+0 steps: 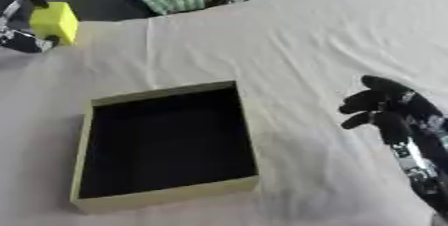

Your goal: Pick up objects on the table and place them in the box.

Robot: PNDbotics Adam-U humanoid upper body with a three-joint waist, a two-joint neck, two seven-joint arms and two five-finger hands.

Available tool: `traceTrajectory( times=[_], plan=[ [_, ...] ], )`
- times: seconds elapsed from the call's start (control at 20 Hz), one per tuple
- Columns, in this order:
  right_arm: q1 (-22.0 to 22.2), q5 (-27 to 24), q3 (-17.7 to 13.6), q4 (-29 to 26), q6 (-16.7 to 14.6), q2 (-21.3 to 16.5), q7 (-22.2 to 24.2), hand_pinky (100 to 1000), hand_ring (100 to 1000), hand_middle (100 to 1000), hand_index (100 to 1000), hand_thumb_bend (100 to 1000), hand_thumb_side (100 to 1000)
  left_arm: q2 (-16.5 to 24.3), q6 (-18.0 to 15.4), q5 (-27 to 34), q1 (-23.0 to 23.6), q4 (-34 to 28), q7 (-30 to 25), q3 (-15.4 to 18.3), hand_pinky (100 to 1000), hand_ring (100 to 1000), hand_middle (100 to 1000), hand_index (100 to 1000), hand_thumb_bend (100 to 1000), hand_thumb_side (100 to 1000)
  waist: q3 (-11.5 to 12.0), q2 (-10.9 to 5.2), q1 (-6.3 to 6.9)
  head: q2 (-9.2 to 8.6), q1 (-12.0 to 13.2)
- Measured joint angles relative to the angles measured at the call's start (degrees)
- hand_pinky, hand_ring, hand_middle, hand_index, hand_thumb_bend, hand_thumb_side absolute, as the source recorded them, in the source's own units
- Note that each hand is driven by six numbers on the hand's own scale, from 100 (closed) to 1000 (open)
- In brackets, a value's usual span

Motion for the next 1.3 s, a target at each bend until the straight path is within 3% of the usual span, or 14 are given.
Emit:
traceTrajectory(
  times=[0.4,0.5,0.7,0.9,1.3],
  plan=[
    [0.19,0.00,-0.01,0.00,0.09,0.00,-0.02,596,702,668,890,100,706,0.05,-0.50,1.48,0.12,-0.53,0.93,-0.06,615,436,350,520,439,100,0.63,-1.04,0.00,0.03,0.00],
    [0.42,-0.03,-0.01,0.01,0.17,0.00,-0.07,597,702,668,889,100,704,0.05,-0.82,1.87,0.32,-0.76,0.64,-0.38,616,437,350,522,439,100,0.97,-2.03,-0.01,0.27,0.00],
    [0.76,-0.23,-0.02,0.17,0.29,0.00,-0.04,600,703,670,889,100,733,-0.06,-2.17,3.41,0.50,-2.32,-0.76,-1.11,622,442,354,525,439,100,2.16,-4.94,-0.12,1.04,0.14],
    [1.52,-0.90,-0.02,0.52,0.52,0.00,0.02,603,703,672,888,100,689,-1.18,-4.50,5.90,1.49,-5.05,-2.91,-2.85,623,443,350,526,442,100,3.45,-8.77,-0.18,2.24,-0.20],
    [2.84,-2.67,-0.03,1.43,0.72,-0.26,-0.16,608,705,676,887,100,670,-4.26,-11.17,14.10,5.70,-14.41,-8.96,-9.79,631,455,370,539,465,107,4.93,-16.13,-0.90,6.41,-3.26]
  ],
)
